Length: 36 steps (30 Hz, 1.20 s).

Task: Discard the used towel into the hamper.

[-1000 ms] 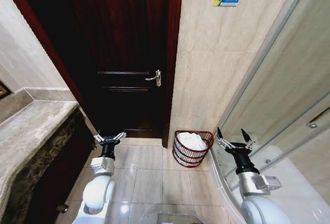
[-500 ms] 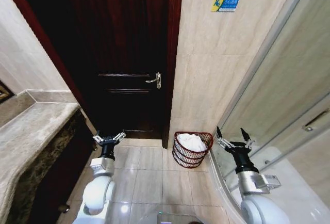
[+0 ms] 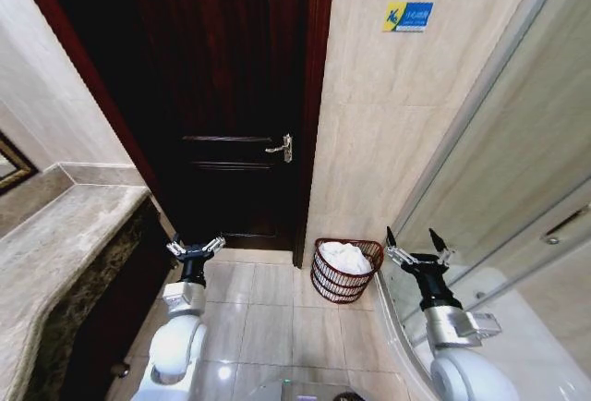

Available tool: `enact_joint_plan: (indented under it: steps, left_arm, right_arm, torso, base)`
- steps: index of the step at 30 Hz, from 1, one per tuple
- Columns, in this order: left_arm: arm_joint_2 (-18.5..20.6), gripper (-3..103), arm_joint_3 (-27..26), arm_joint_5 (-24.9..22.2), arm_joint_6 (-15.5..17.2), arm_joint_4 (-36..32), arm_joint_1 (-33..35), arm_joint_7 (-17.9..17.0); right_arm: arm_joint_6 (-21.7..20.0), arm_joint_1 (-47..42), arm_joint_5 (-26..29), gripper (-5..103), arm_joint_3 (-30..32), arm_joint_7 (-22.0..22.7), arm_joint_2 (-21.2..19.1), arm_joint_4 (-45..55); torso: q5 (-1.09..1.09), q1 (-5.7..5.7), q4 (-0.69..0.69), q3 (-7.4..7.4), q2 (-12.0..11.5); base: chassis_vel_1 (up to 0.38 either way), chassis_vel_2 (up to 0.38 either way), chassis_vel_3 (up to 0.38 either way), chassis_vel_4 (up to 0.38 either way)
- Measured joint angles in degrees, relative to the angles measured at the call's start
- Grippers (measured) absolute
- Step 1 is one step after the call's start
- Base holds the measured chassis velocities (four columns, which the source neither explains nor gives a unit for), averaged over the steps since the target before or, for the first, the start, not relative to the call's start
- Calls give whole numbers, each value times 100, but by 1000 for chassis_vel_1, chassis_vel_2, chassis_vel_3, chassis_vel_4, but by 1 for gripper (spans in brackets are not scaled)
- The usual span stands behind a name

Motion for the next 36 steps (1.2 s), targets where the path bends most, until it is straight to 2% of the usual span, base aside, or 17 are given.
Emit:
enact_joint_plan:
  steps: [6,10,24,32,33,36]
  left_arm:
    - [14,100,63,30,-188,29,-4,-52]
    - [10,100,85,83,-192,23,12,-103]
    - [39,100,86,97,-191,58,-53,-303]
    - [37,100,63,90,-275,11,4,-326]
    - [34,100,57,90,-311,-37,41,-340]
    - [33,100,25,90,-360,-94,99,-365]
  right_arm:
    - [8,-4,1,100,-4,0,10,3]
    - [-22,-20,1,100,-20,0,11,27]
    - [-150,-11,-36,100,-64,1,-4,84]
    - [-117,-55,-146,100,-156,15,23,84]
    - [-113,-59,-163,100,-168,20,25,84]
    - [-113,-63,-194,100,-193,31,30,88]
  torso:
    - [0,80,0,85,166]
    - [0,96,0,98,194]
    - [0,86,0,82,165]
    - [-3,73,-1,71,146]
    - [4,71,0,68,143]
    - [-6,71,0,67,138]
  base:
    - [0,0,0,0]
    - [0,0,0,0]
    - [36,-32,-42,38]
    - [189,-201,-198,193]
    - [253,-230,-224,210]
    - [256,-252,-240,251]
